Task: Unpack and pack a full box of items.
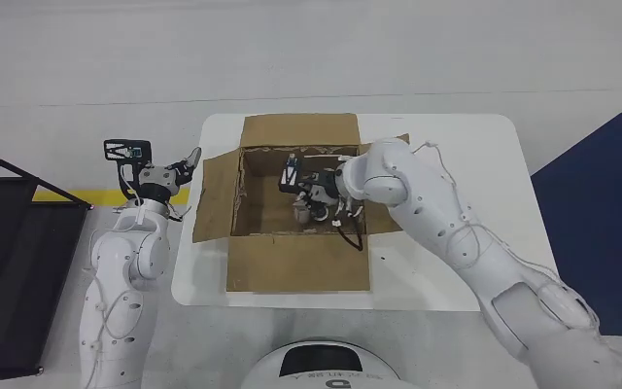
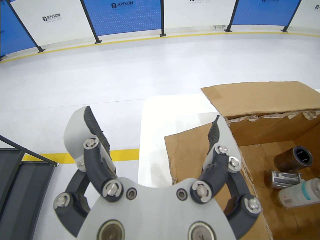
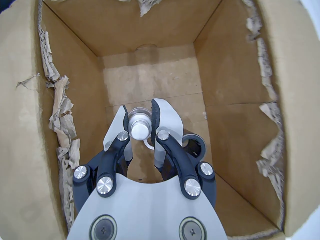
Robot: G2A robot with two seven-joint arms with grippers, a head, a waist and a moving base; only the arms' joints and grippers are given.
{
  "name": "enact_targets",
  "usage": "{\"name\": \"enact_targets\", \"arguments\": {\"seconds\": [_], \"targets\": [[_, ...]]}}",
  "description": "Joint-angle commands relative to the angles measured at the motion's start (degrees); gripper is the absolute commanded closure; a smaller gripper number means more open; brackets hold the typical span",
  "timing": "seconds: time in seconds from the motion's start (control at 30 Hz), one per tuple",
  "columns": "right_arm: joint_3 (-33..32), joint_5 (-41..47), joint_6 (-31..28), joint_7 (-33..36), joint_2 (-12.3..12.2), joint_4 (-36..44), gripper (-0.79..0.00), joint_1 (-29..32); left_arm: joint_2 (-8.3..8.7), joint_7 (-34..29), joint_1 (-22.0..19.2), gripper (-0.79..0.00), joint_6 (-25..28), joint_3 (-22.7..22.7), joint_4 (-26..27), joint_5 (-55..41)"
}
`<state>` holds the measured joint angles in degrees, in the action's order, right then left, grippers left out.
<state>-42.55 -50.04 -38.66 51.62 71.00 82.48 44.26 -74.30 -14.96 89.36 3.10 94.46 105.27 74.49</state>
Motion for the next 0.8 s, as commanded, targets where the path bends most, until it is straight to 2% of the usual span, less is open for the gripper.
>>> {"name": "enact_targets", "arguments": {"seconds": [0.0, 0.23, 0.37, 0.57, 0.77], "targets": [[-2.55, -1.42, 0.6, -0.46, -1.0, 3.65, 0.0, 2.07, 0.0, 0.0, 0.0, -0.785, 0.0, 0.0, 0.0, 0.0], [-12.12, -7.77, 3.11, -3.09, -4.29, 16.44, 0.0, 11.03, 0.0, 0.0, 0.0, -0.785, 0.0, 0.0, 0.0, 0.0], [-16.21, -9.92, 3.37, -4.61, -5.51, 20.4, 0.0, 15.28, 0.0, 0.0, 0.0, -0.785, 0.0, 0.0, 0.0, 0.0], [-18.34, -10.24, 2.89, -4.88, -6.19, 22.03, 0.0, 16.9, 0.0, 0.0, 0.0, -0.785, 0.0, 0.0, 0.0, 0.0], [-22.65, -12.57, 6.35, -5.22, -6.94, 28.18, 0.0, 18.5, 0.0, 0.0, 0.0, -0.785, 0.0, 0.0, 0.0, 0.0]]}}
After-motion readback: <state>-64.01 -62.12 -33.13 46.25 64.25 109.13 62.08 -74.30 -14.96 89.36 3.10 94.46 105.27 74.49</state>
